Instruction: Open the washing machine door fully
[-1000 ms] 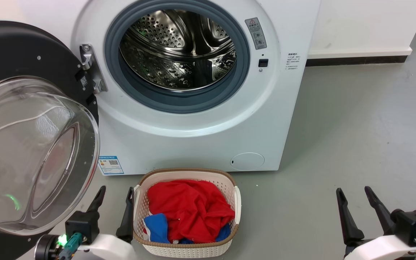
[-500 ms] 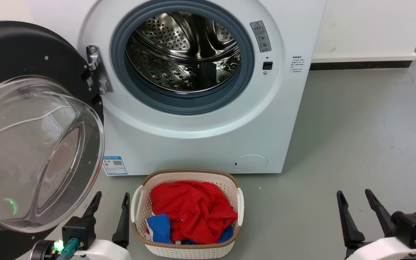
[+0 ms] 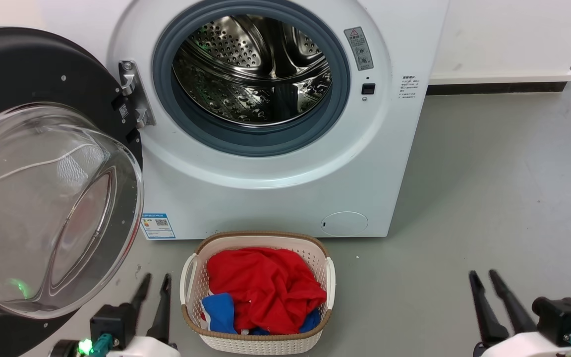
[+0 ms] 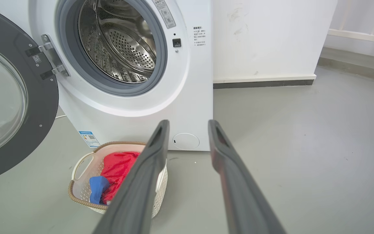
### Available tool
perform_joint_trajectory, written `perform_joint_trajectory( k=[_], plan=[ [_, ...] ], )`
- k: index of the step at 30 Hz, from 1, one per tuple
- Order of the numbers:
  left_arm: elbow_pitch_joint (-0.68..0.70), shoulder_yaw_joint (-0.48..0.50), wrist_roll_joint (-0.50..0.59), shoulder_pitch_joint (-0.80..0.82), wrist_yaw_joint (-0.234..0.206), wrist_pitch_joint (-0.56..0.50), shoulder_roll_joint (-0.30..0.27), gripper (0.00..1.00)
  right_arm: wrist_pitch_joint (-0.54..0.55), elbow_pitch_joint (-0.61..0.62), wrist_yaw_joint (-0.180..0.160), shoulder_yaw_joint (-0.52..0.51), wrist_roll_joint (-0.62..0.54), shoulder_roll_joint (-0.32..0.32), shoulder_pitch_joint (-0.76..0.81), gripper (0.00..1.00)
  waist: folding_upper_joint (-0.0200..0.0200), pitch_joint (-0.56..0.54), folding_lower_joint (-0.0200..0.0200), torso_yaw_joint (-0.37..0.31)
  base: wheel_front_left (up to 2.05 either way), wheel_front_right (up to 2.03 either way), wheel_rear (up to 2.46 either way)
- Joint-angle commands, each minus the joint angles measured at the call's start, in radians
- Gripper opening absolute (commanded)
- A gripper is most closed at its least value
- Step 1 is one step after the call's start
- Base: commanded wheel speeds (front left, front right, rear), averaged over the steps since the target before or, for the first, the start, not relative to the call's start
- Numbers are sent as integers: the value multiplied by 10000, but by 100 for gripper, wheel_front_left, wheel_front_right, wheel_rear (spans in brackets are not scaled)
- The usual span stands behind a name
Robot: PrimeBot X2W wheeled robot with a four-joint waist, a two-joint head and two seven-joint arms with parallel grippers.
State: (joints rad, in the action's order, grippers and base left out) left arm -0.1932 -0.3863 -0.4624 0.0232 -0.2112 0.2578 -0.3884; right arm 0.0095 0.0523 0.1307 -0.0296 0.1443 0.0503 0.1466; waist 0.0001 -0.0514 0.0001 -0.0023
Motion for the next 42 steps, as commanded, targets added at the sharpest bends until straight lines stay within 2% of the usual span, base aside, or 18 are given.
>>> perform_joint_trajectory(
  k=[1,20,42],
  plan=[
    [-2,15,-34,-11,14,-9,19,0,-8,-13,2,11,34,0,5,0,-1,1,0,0,0,0,0],
    [-163,1145,-2862,207,831,-855,788,0,130,-737,0,-43,3717,120,-613,0,-1,82,0,3,0,0,0],
    [-268,2256,-5488,438,1617,-1669,1519,0,301,-1390,0,-159,7089,184,-1221,0,-1,178,0,8,0,0,0]
  ],
)
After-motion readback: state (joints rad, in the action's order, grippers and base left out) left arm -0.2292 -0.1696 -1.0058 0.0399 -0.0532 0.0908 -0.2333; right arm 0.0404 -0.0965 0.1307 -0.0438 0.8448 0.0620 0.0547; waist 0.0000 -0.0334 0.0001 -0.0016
